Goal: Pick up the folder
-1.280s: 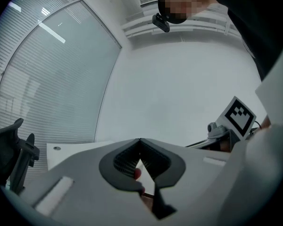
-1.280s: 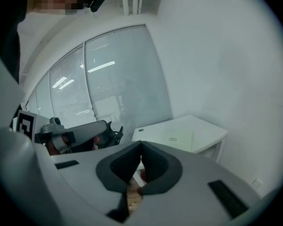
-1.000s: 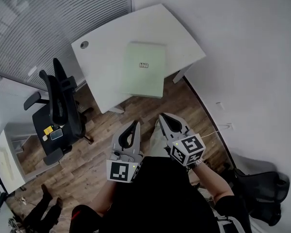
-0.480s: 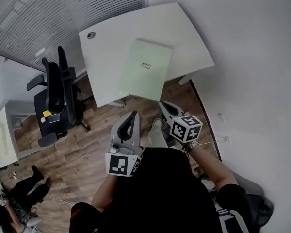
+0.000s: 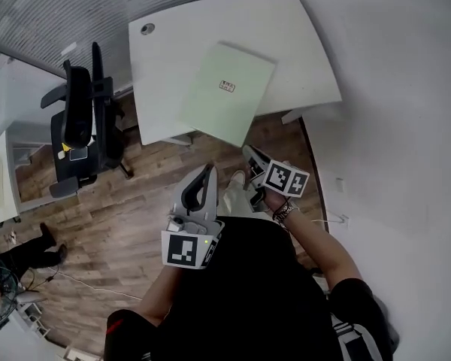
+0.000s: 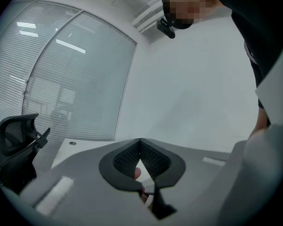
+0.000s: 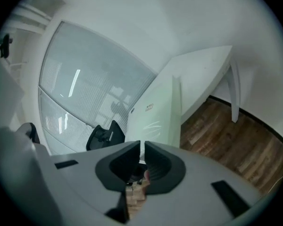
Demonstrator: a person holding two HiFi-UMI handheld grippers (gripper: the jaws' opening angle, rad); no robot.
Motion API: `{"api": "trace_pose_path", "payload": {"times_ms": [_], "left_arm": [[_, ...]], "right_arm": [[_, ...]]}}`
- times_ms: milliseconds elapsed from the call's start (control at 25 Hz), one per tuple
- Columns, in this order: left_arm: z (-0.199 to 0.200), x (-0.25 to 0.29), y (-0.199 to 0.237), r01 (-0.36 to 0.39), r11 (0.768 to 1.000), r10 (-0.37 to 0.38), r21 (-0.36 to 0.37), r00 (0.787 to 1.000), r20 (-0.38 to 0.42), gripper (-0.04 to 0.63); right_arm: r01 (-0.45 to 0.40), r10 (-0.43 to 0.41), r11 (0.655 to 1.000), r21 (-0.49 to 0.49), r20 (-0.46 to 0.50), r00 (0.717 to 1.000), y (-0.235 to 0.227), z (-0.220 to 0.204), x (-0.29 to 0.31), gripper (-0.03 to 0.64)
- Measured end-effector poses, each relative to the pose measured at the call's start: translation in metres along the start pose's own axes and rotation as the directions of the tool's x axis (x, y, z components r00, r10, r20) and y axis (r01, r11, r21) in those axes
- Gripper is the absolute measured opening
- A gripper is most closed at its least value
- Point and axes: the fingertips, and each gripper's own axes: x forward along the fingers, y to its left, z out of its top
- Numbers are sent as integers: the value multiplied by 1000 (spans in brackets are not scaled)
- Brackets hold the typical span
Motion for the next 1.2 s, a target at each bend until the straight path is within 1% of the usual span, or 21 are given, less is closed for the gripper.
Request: {"api": "trace_pose_path", "payload": {"times_ms": [80,160,200,320,480,560,680,920,1080,1200], "left_arm": [[-4,3,-3,-4,1000,4,4,1000,-5,5],[-9,6,-4,-11,1000,11,7,1000,-11,5],[-11,8,-4,-16,1000,16,6,1000,-12,5],[-19,12,-3,-31,999,31,-8,999,-25,5],[-34,15,-1,-50,998,46,-48,996,-79,5],[-36,19,3,-51,998,47,-48,996,-73,5],[-42,28,9,-47,997,42,-58,995,-88,5],[-52,42,13,-59,996,51,-73,993,-108,5],[-62,48,13,-67,995,56,-79,990,-128,5],[-64,51,12,-71,994,60,-80,989,-136,5]], "right_arm": [[-16,16,999,48,4,1000,-12,-1,3,6],[-32,32,994,100,1,999,-24,-1,8,78],[-41,42,992,120,-4,999,-28,-2,11,96],[-66,70,989,135,-27,997,-39,-7,21,136],[-126,135,978,166,-47,990,-50,-14,32,213],[-140,152,971,196,-46,987,-55,-14,37,239],[-183,197,952,247,-35,980,-59,-14,47,273],[-257,285,918,302,-51,957,-62,-16,66,299],[-278,312,902,329,-53,949,-63,-18,76,302],[-304,341,880,365,-41,939,-62,-18,83,302]]}}
